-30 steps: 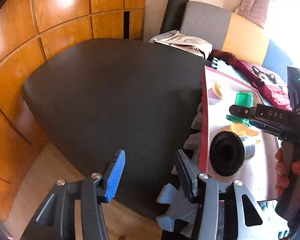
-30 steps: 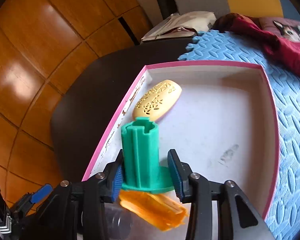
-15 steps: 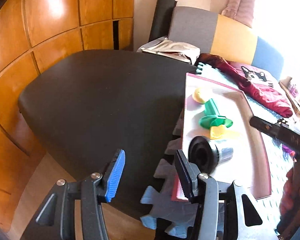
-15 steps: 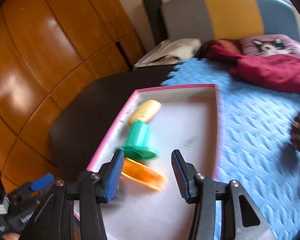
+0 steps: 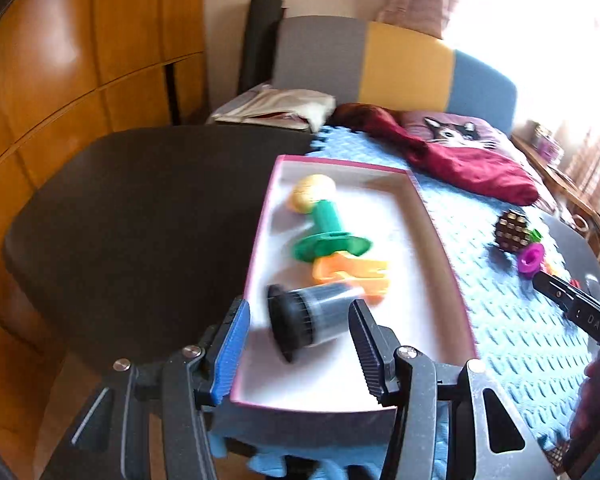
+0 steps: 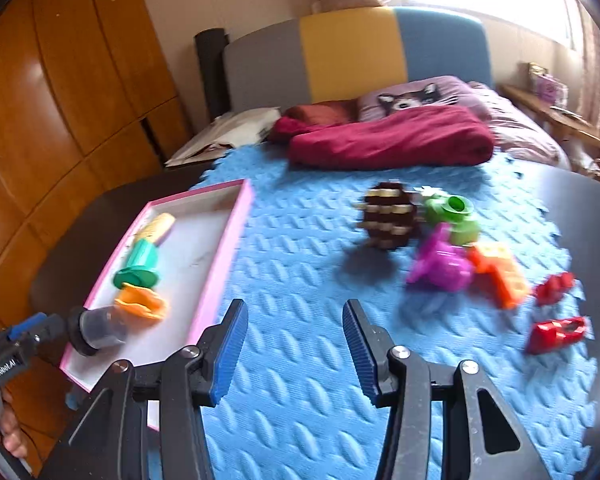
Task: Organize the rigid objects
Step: 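Release the green cup in the box and withdraw the right gripper, then move the right gripper to the red cylinder and grasp it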
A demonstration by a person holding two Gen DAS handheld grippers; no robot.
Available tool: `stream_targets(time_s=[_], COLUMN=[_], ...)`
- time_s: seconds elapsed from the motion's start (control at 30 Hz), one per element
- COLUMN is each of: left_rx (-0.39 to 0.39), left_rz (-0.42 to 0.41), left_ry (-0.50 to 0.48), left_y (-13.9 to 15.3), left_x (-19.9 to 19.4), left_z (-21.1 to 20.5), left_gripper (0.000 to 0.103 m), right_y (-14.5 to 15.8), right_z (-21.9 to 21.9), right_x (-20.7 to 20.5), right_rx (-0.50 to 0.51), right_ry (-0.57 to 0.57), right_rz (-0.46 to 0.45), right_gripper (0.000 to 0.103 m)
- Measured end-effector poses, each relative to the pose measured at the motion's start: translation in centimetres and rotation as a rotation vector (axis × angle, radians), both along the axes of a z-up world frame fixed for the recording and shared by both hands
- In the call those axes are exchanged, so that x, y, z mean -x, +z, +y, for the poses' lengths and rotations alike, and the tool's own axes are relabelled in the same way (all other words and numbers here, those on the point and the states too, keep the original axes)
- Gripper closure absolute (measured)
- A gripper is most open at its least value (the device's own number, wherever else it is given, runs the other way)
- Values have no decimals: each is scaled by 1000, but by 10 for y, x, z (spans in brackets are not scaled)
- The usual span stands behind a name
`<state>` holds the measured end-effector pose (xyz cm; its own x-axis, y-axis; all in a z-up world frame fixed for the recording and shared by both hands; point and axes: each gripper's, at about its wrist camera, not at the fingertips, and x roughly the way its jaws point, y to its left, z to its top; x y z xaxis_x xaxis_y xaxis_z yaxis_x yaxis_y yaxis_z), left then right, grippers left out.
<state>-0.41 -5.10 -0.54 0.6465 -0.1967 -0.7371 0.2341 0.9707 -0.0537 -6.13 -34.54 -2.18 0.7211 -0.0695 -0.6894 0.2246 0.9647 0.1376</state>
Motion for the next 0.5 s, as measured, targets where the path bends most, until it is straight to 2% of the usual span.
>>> stream_targets(time_s=[0.33,0.4,0.5], left_rx=[4,-15,-6], left_rz=[8,0,25], left_ry=[-163,-187,-218], left_y=[8,7,3], left_x=[5,5,4], left_z=[-60,-72,-87], left_gripper=[51,50,46], right_y=[-5,-6,-9], right_z=[-70,-84,-105], right_x=[60,72,88], right_rx=[37,33,12], right_ry=[-226,-277,-352], right_rz=[4,5,0], right_gripper=[53,53,53])
